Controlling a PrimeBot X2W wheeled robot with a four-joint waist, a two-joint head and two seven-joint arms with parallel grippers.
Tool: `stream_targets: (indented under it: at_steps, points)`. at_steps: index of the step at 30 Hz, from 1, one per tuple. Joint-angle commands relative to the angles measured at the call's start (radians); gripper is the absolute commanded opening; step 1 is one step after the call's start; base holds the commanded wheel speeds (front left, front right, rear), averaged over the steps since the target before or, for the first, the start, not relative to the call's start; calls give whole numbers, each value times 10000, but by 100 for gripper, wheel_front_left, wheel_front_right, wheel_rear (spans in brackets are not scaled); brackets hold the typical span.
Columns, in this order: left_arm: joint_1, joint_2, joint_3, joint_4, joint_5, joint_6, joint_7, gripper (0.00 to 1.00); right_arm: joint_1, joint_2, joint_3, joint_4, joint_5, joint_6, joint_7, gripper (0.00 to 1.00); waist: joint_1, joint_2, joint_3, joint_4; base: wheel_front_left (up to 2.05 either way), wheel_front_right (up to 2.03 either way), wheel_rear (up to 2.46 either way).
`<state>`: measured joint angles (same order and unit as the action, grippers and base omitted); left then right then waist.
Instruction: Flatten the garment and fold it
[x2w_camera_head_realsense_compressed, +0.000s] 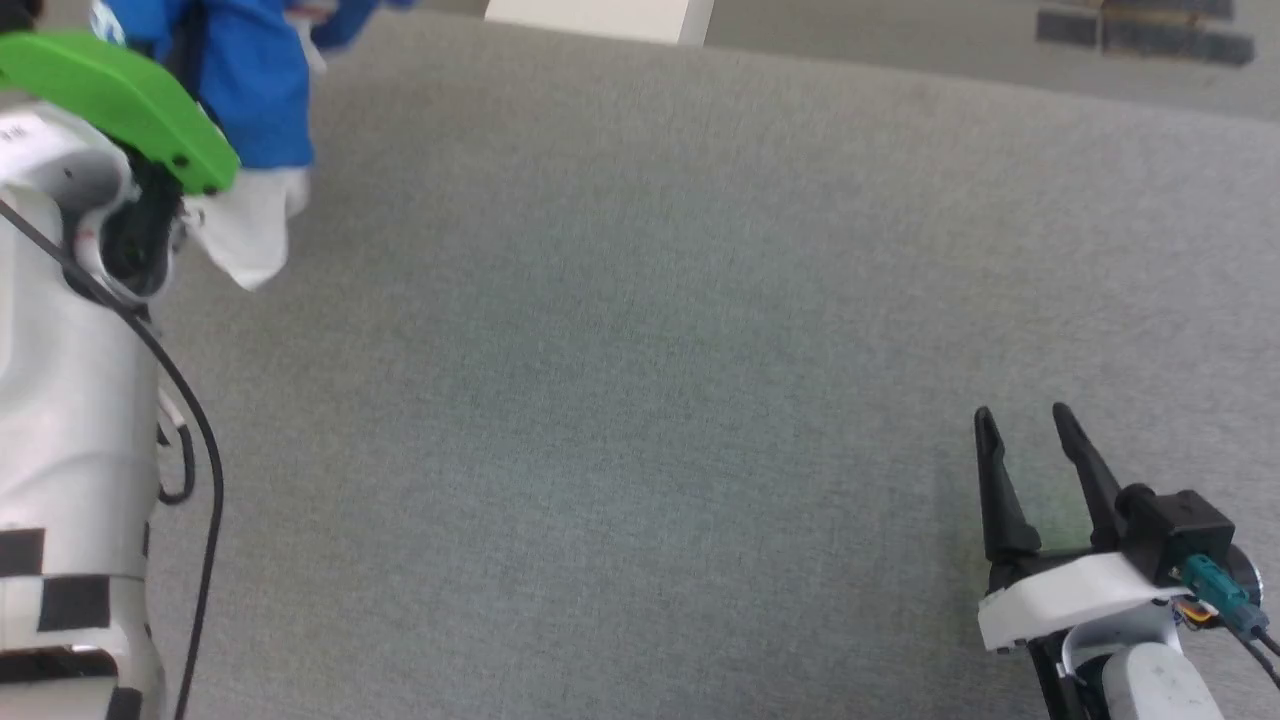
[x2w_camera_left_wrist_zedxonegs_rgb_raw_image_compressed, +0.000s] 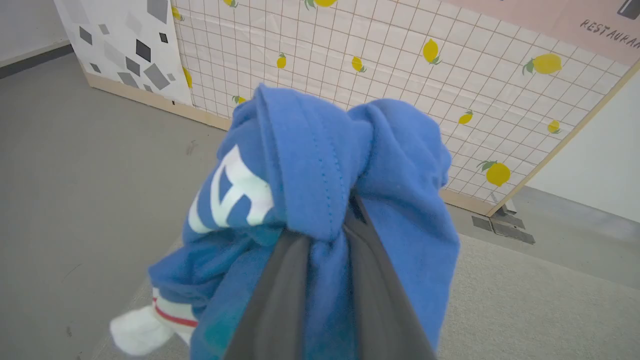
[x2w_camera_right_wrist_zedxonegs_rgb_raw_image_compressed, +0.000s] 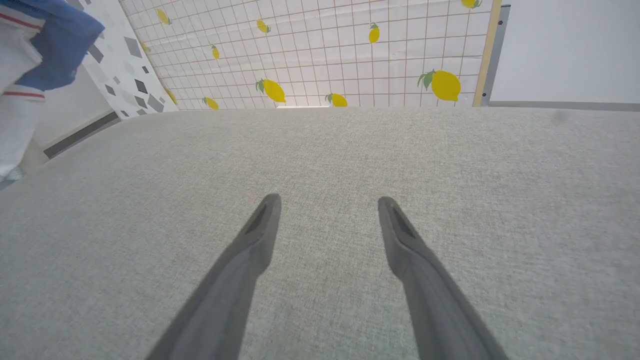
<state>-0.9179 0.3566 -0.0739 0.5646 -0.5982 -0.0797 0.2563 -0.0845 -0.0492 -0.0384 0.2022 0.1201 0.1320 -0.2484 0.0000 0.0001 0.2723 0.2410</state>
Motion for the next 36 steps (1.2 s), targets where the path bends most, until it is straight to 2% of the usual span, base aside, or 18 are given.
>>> stream_targets:
  at_steps: [1, 14, 31, 36]
  points:
    - [-265, 97, -63, -166, 59, -89, -38, 0, 111, -10, 9, 58, 91, -13, -88, 100, 0, -1, -577, -181, 0, 0, 0]
    - [-821, 60, -1021, -1003, -137, -415, 607, 0, 301, -10, -245, 201, 475, -13, -131, 100, 0, -1, -1623, -1183, 0, 0, 0]
    - [-159, -1261, -2870, -1980, -1022, -501, 1075, 0, 454, -10, -1048, 29, 569, -13, -133, 100, 0, -1, -1674, -3269, 0, 0, 0]
    - [464, -1700, -3213, -1929, -1269, -481, 1246, 0, 495, -10, -1131, 8, 589, -13, -133, 100, 0, -1, -1515, -3558, 0, 0, 0]
